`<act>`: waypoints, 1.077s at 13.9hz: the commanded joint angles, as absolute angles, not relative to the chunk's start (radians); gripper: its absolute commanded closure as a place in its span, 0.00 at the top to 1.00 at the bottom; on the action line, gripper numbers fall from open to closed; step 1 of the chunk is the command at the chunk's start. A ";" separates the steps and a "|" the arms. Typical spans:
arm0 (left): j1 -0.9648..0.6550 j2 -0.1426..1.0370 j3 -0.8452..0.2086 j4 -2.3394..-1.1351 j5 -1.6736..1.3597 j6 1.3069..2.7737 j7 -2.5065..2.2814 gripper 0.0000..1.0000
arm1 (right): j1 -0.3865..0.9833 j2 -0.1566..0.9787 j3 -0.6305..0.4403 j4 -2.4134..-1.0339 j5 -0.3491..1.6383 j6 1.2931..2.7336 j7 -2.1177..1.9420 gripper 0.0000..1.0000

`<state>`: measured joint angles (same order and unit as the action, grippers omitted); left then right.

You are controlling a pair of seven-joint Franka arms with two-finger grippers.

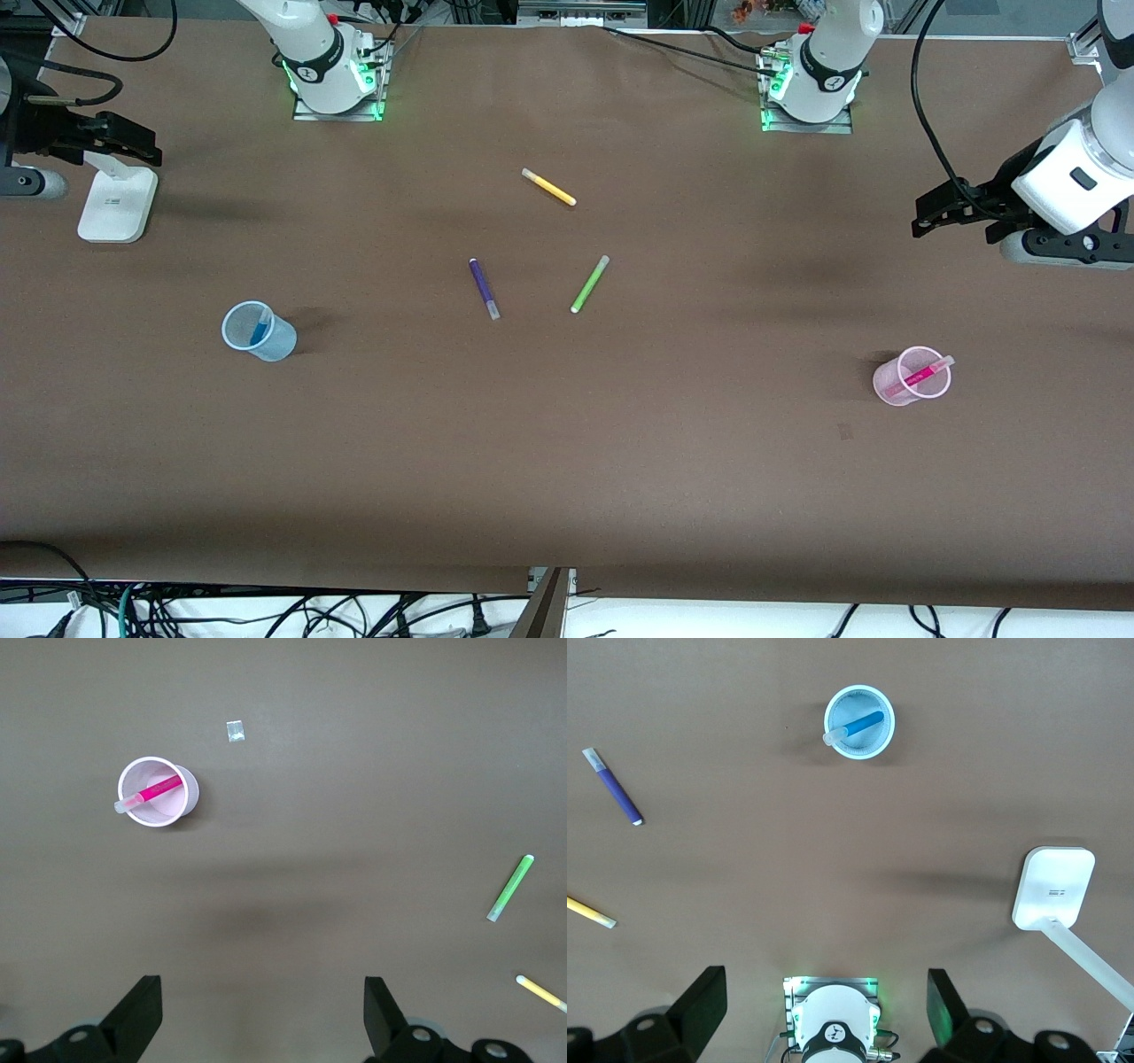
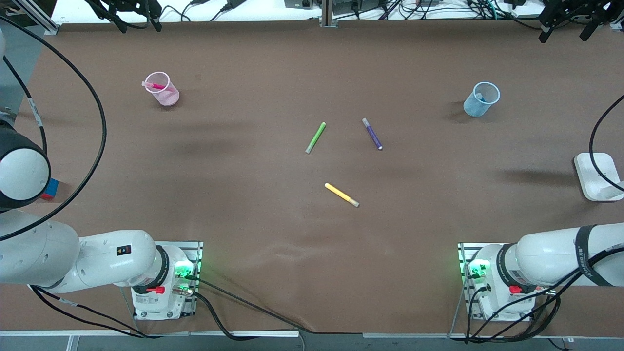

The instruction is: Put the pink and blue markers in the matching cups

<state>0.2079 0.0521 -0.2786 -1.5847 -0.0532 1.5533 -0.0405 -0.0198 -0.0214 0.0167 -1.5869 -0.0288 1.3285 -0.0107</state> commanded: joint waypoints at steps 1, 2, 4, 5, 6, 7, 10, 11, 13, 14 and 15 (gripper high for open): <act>0.200 0.020 -0.276 -1.623 -0.074 1.574 -0.035 1.00 | -0.029 -0.008 0.025 -1.562 -0.035 1.328 0.003 1.00; 0.154 0.021 -0.243 -1.623 -0.071 1.575 -0.034 1.00 | -0.031 -0.003 0.025 -1.551 -0.035 1.328 0.002 1.00; 0.048 0.020 -0.120 -1.621 -0.071 1.574 -0.011 1.00 | -0.032 0.000 0.025 -1.542 -0.035 1.330 -0.002 1.00; 0.028 0.020 -0.094 -1.621 -0.071 1.571 0.030 1.00 | -0.032 0.003 0.025 -1.540 -0.035 1.328 -0.002 1.00; -0.019 0.017 -0.031 -1.621 -0.071 1.569 0.053 1.00 | -0.032 0.005 0.025 -1.540 -0.035 1.328 -0.002 1.00; -0.064 0.015 0.019 -1.621 -0.071 1.568 0.060 1.00 | -0.032 0.005 0.025 -1.540 -0.035 1.328 -0.002 1.00; -0.066 0.015 0.021 -1.621 -0.071 1.566 0.060 1.00 | -0.032 0.005 0.025 -1.540 -0.034 1.328 0.003 1.00; -0.064 0.015 0.021 -1.621 -0.069 1.566 0.061 1.00 | -0.032 0.005 0.025 -1.540 -0.034 1.328 0.003 1.00; -0.064 0.015 0.020 -1.623 -0.069 1.559 0.061 1.00 | -0.032 0.005 0.023 -1.540 -0.034 1.328 0.003 1.00; -0.064 0.015 0.020 -1.621 -0.069 1.559 0.061 1.00 | -0.032 0.005 0.023 -1.540 -0.034 1.330 0.003 1.00; -0.064 0.015 0.020 -1.621 -0.069 1.559 0.061 1.00 | -0.032 0.005 0.023 -1.540 -0.034 1.330 0.003 1.00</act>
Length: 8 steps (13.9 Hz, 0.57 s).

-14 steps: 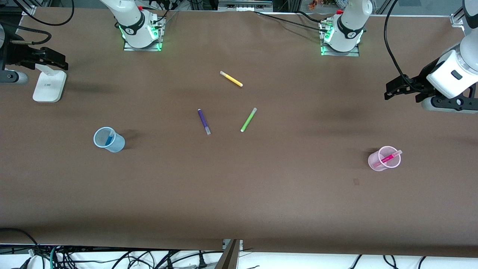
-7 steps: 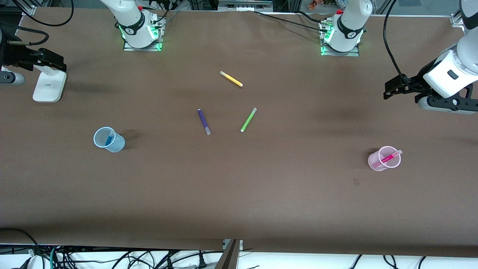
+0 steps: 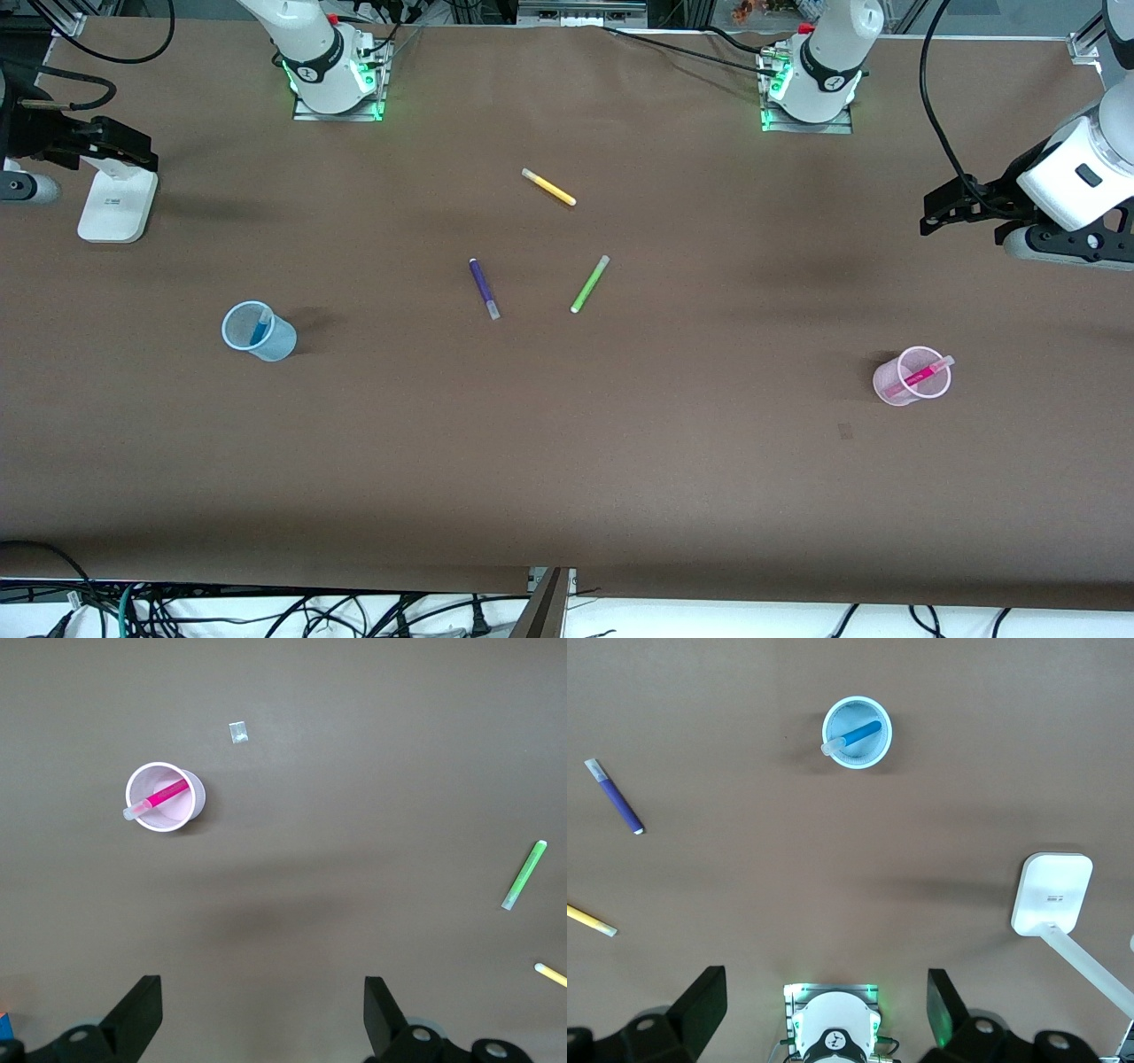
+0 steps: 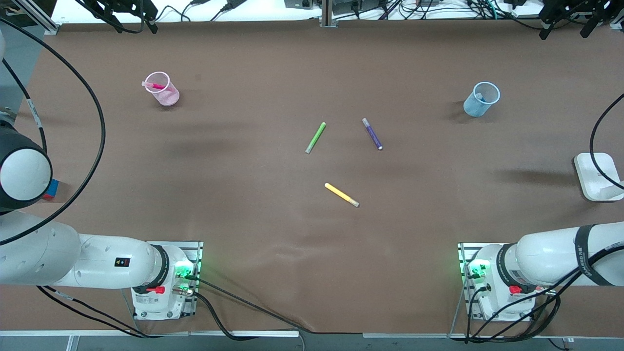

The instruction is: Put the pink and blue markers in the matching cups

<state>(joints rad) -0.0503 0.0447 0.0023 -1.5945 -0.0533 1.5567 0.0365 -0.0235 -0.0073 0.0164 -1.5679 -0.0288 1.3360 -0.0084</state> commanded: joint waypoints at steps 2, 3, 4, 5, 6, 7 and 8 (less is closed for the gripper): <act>-0.063 0.015 0.017 -1.621 -0.067 1.560 0.061 1.00 | -0.032 0.005 0.023 -1.540 -0.032 1.331 0.003 1.00; -0.061 0.015 0.017 -1.621 -0.067 1.560 0.061 1.00 | -0.032 0.005 0.023 -1.540 -0.032 1.335 0.003 1.00; -0.060 0.015 0.012 -1.621 -0.066 1.562 0.061 1.00 | -0.032 0.005 0.021 -1.540 -0.026 1.336 0.003 1.00; -0.060 0.015 0.011 -1.623 -0.066 1.560 0.061 1.00 | -0.032 0.005 0.021 -1.540 -0.025 1.336 0.003 1.00; -0.055 0.015 0.009 -1.623 -0.066 1.560 0.061 1.00 | -0.032 0.005 0.021 -1.540 -0.025 1.336 0.003 1.00; -0.037 0.015 -0.004 -1.623 -0.066 1.560 0.061 1.00 | -0.032 0.005 0.021 -1.540 -0.025 1.335 0.003 1.00; -0.016 0.015 -0.033 -1.623 -0.066 1.563 0.061 1.00 | -0.032 0.005 0.021 -1.540 -0.025 1.335 0.003 1.00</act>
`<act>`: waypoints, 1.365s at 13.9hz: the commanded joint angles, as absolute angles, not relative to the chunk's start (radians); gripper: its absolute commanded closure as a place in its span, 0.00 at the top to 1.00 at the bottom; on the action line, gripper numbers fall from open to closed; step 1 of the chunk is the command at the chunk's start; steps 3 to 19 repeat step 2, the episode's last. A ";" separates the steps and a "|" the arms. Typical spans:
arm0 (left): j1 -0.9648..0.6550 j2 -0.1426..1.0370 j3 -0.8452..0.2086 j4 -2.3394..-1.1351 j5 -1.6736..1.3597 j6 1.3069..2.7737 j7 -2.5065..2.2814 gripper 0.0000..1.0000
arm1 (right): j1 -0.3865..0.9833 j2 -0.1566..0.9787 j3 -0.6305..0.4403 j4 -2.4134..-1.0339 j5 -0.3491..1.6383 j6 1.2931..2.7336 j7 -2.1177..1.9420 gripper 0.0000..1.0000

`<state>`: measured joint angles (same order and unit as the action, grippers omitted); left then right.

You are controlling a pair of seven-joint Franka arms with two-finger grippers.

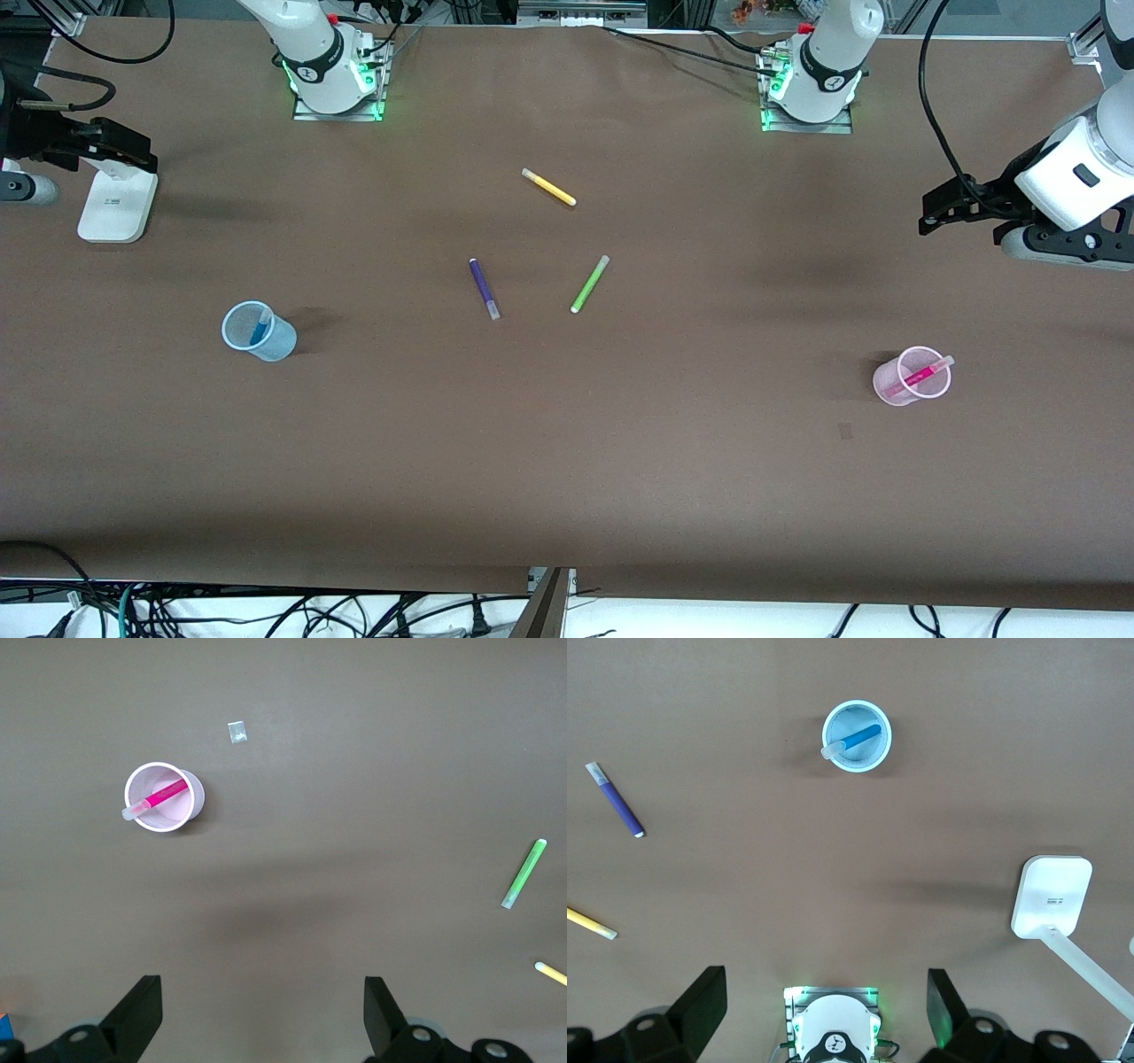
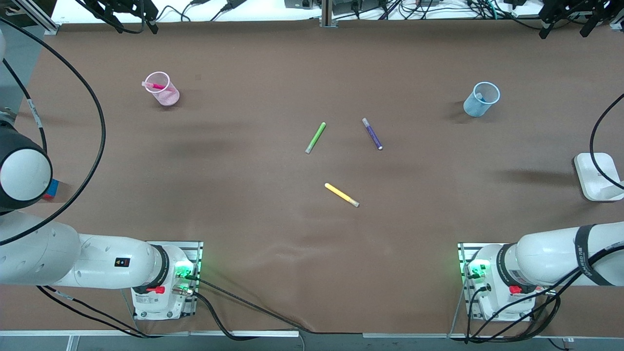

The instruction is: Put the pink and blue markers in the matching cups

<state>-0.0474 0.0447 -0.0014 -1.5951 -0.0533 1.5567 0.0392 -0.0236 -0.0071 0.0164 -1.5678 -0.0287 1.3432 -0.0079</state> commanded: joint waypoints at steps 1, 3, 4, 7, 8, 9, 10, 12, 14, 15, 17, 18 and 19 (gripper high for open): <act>-0.012 0.015 -0.038 -1.623 -0.066 1.563 0.061 1.00 | -0.032 0.005 0.021 -1.540 -0.025 1.336 0.003 1.00; -0.014 0.017 -0.037 -1.623 -0.066 1.563 0.061 1.00 | -0.032 0.005 0.021 -1.540 -0.025 1.336 0.003 1.00; -0.014 0.017 -0.037 -1.623 -0.066 1.563 0.061 1.00 | -0.032 0.005 0.021 -1.540 -0.025 1.336 0.003 1.00; -0.014 0.017 -0.037 -1.623 -0.066 1.563 0.061 1.00 | -0.032 0.005 0.021 -1.540 -0.025 1.336 0.003 1.00; -0.014 0.017 -0.037 -1.623 -0.066 1.563 0.061 1.00 | -0.032 0.005 0.021 -1.540 -0.025 1.336 0.003 1.00; -0.014 0.017 -0.037 -1.623 -0.066 1.563 0.061 1.00 | -0.032 0.005 0.021 -1.540 -0.025 1.336 0.003 1.00; -0.014 0.017 -0.037 -1.623 -0.066 1.563 0.061 1.00 | -0.032 0.005 0.021 -1.540 -0.025 1.336 0.003 1.00; -0.014 0.017 -0.037 -1.623 -0.066 1.563 0.061 1.00 | -0.032 0.005 0.021 -1.540 -0.025 1.336 0.003 1.00; -0.014 0.017 -0.037 -1.623 -0.066 1.563 0.061 1.00 | -0.032 0.005 0.021 -1.540 -0.025 1.336 0.003 1.00; -0.014 0.017 -0.037 -1.623 -0.066 1.563 0.061 1.00 | -0.032 0.005 0.021 -1.540 -0.025 1.336 0.003 1.00; -0.014 0.017 -0.037 -1.623 -0.066 1.563 0.061 1.00 | -0.032 0.005 0.021 -1.540 -0.025 1.336 0.003 1.00; -0.014 0.017 -0.037 -1.623 -0.066 1.563 0.061 1.00 | -0.032 0.005 0.021 -1.540 -0.025 1.336 0.003 1.00; -0.014 0.017 -0.037 -1.623 -0.066 1.563 0.061 1.00 | -0.032 0.005 0.021 -1.540 -0.025 1.336 0.003 1.00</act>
